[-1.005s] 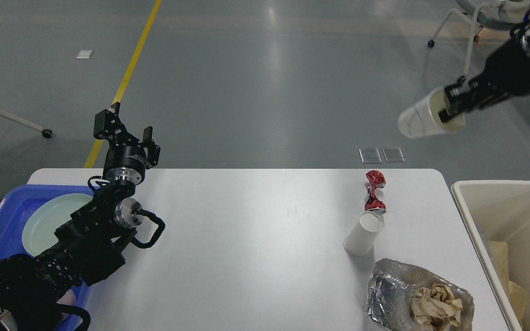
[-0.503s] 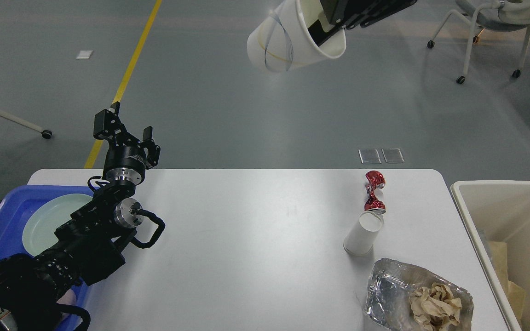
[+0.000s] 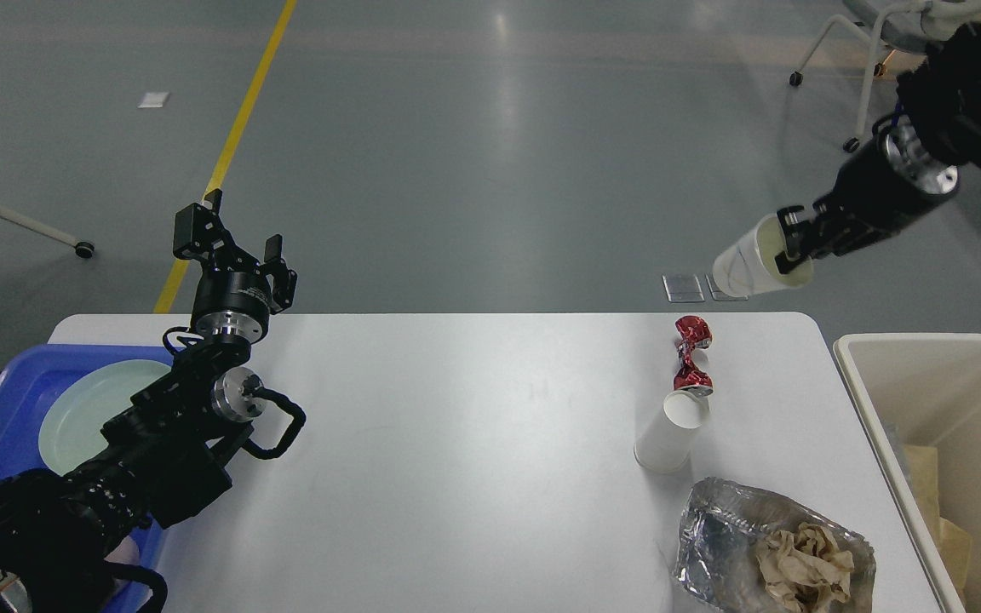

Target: Tidy desktop

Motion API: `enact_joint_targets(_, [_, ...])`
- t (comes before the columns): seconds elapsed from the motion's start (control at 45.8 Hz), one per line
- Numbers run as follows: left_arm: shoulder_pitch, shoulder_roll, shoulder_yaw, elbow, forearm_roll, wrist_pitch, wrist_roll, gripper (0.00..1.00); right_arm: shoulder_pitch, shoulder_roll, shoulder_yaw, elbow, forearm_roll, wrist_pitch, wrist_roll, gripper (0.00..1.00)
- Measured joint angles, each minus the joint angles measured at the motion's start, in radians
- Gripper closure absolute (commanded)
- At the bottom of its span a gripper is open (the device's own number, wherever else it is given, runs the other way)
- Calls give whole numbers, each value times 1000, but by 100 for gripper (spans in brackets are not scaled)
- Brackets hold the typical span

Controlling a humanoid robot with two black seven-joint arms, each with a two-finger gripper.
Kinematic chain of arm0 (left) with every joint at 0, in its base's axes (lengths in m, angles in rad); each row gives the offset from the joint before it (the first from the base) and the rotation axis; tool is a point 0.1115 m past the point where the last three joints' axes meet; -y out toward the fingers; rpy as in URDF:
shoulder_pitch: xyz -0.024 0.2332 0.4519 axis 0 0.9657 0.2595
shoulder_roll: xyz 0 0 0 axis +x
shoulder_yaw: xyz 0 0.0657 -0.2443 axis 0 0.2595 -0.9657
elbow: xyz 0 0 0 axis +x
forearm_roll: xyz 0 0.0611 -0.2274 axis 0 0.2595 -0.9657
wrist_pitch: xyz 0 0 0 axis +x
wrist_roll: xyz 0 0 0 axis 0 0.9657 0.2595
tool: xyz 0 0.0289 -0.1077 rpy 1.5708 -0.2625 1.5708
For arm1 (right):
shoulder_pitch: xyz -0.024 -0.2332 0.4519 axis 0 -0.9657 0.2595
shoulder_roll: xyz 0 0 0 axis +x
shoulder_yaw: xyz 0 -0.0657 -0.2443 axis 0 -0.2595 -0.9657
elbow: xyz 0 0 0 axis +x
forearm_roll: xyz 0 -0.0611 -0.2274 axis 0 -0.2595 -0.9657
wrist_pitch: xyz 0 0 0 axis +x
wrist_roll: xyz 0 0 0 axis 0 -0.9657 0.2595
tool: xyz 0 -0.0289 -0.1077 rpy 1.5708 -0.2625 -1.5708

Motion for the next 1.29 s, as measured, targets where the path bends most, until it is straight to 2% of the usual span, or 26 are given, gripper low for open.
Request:
enact_joint_targets(0.219, [0,0,0,0,0,0,0,0,-228,-40,-93,-101,3,-177,-2,99])
enact_joint_targets(0.35, [0,0,0,0,0,0,0,0,-372,-51,-178,-198,12,-273,-3,81])
enact_joint_targets(0.415, [0,0,0,0,1,0,0,0,-438,-62,-210,-243,21,-314,-3,76])
enact_joint_targets(0.503, [0,0,0,0,1,0,0,0,-519,-84,-247,-294,25,-370,-11,59])
enact_joint_targets(0.59, [0,0,0,0,1,0,0,0,-574,-102,-271,-328,26,-422,-60,47])
enact_joint_targets(0.699, [0,0,0,0,1,0,0,0,-616,-123,-280,-349,26,-483,-146,39])
enact_joint_targets(0.765, [0,0,0,0,1,0,0,0,-629,-134,-280,-353,26,-516,-182,35])
enact_joint_targets(0.983, [0,0,0,1,1,0,0,0,-636,-136,-277,-354,69,-545,-201,23])
enact_joint_targets(1.289, [0,0,0,1,1,0,0,0,-640,-110,-259,-348,185,-532,-199,19])
